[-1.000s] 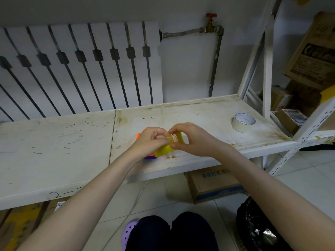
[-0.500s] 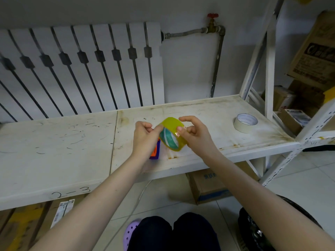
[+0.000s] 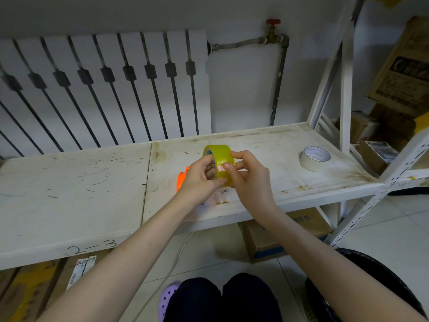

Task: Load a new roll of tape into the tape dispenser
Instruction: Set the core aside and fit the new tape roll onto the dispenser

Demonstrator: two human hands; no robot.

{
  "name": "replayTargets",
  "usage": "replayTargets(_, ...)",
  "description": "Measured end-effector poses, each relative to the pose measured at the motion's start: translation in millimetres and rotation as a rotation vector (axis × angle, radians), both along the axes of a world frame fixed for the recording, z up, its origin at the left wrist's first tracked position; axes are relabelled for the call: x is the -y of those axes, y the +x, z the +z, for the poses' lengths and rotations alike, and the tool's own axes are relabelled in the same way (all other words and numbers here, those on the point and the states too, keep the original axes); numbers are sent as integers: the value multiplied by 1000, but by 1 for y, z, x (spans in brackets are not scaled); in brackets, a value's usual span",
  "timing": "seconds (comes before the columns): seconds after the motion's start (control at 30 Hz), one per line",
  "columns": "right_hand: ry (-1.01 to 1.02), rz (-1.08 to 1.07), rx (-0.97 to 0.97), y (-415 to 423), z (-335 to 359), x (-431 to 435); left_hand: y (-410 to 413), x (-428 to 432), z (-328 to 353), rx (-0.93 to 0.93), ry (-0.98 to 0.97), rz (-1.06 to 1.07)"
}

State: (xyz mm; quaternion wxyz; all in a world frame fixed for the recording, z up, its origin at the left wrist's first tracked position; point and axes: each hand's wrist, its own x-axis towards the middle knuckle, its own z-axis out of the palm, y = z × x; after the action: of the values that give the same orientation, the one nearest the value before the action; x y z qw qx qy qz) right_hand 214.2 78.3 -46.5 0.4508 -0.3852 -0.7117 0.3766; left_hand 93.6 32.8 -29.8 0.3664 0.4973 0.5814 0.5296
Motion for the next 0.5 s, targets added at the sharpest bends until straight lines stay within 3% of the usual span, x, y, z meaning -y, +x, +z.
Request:
replayTargets(0.2,-1,-12,-26,2,1,3,3,-1,2,75,7,-6)
replayTargets(0.5,115,-153,142,5,7,-3,4,-1,3,41,-26,21)
